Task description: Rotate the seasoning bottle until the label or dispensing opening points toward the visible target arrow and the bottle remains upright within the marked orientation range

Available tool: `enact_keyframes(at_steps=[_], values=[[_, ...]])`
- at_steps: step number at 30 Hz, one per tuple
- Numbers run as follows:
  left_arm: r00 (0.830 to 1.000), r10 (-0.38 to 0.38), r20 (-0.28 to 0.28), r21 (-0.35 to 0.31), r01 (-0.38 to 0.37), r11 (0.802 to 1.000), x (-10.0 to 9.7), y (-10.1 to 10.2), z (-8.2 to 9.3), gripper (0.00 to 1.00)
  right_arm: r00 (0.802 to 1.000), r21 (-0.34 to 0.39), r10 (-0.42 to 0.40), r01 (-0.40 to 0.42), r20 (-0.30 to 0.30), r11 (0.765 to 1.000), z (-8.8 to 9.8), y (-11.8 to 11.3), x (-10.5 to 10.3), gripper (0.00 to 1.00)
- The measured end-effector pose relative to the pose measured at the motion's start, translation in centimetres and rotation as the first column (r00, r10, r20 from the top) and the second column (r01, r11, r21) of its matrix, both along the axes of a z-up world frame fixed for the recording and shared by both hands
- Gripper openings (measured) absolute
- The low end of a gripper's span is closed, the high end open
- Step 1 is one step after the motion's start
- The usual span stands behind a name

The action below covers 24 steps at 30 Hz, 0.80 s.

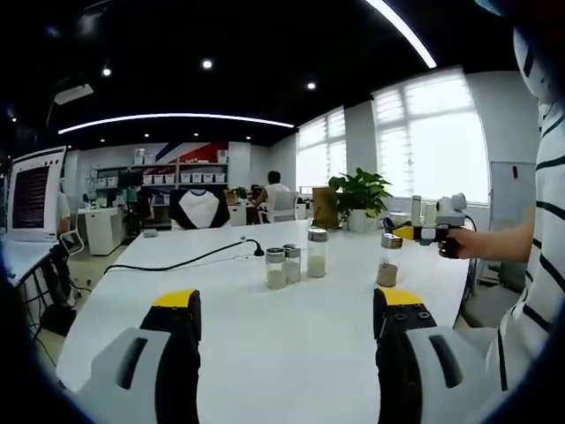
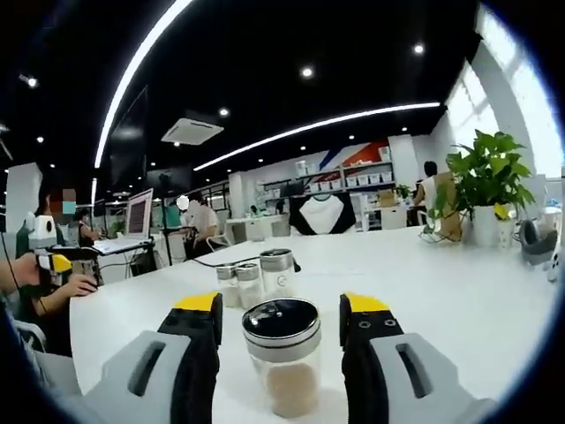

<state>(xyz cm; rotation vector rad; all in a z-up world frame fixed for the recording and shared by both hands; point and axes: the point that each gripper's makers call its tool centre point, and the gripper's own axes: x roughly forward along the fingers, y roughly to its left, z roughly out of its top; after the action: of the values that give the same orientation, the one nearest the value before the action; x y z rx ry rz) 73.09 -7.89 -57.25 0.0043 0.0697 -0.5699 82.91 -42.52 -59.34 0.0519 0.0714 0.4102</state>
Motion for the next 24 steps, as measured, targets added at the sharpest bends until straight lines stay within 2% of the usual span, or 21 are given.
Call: enact_keyframes(at_steps=[5,13,17,24], values=[[1.000,-0.004,-0.007,0.011,0.004,1.000,0.0,-0.2,-0.3,0.84,0.999,0.062,-0.011,0.013,-0.038,0.998,-1.1,0.7,0.2,0.50],[1.000,0.006,-0.016,0.010,-0.006,1.000,-0.3,0.2,-0.8,0.84,0.998,-0.002,-0.048,0.048,-0.050,0.999,-1.8,0.3,0.5,0.42],[1.000,0.008,-0.016,0.004,-0.008,1.000,-0.3,0.3,-0.8,0.84,0.999,-0.012,-0.027,0.027,-0.043,1.000,-1.7,0.4,0.5,0.38],[1.000,0.003,-0.019,0.012,-0.003,1.000,-0.3,0.3,-0.9,0.84,0.999,-0.021,0.001,-0.001,-0.036,1.000,-1.7,0.4,0.4,0.37]])
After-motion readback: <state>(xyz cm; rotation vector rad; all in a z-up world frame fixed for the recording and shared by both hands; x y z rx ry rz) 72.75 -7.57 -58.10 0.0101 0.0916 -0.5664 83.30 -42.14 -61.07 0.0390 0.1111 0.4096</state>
